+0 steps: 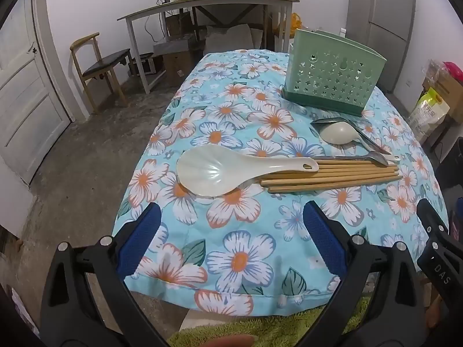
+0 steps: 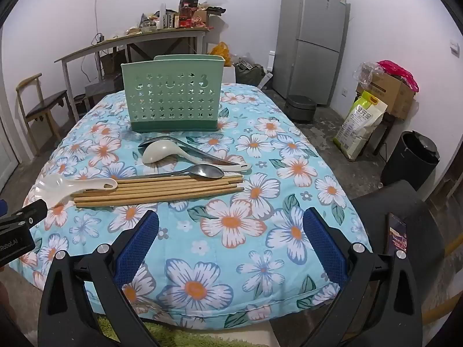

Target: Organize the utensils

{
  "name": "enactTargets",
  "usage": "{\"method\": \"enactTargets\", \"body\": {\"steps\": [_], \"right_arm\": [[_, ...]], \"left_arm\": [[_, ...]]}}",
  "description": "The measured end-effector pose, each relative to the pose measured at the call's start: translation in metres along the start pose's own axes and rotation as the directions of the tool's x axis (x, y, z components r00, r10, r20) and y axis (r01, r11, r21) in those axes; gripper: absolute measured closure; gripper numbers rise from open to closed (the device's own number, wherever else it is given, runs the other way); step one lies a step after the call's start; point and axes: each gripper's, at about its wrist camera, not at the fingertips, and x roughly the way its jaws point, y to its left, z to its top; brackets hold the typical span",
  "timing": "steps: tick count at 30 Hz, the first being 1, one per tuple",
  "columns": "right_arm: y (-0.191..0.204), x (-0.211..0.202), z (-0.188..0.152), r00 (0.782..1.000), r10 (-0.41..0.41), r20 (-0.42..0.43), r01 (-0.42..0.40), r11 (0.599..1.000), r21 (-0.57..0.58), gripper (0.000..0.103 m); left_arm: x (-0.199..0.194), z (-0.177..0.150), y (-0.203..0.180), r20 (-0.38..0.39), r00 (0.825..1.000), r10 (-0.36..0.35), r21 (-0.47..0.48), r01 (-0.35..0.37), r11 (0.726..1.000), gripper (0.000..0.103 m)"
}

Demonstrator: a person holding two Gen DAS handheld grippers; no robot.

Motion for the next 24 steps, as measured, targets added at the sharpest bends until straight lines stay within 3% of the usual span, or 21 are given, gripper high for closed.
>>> {"method": "enactTargets", "body": {"steps": [24], "right_arm": [[0.0001,0.0023,-0.0014,1.000,0.007,-0.004,-0.007,1.000,0.006,0.006]], "left_arm": [[0.0007,-0.0004,-0.0023,-0.009,1.000,-0.008,0.001,0.008,1.000,0.008]]}}
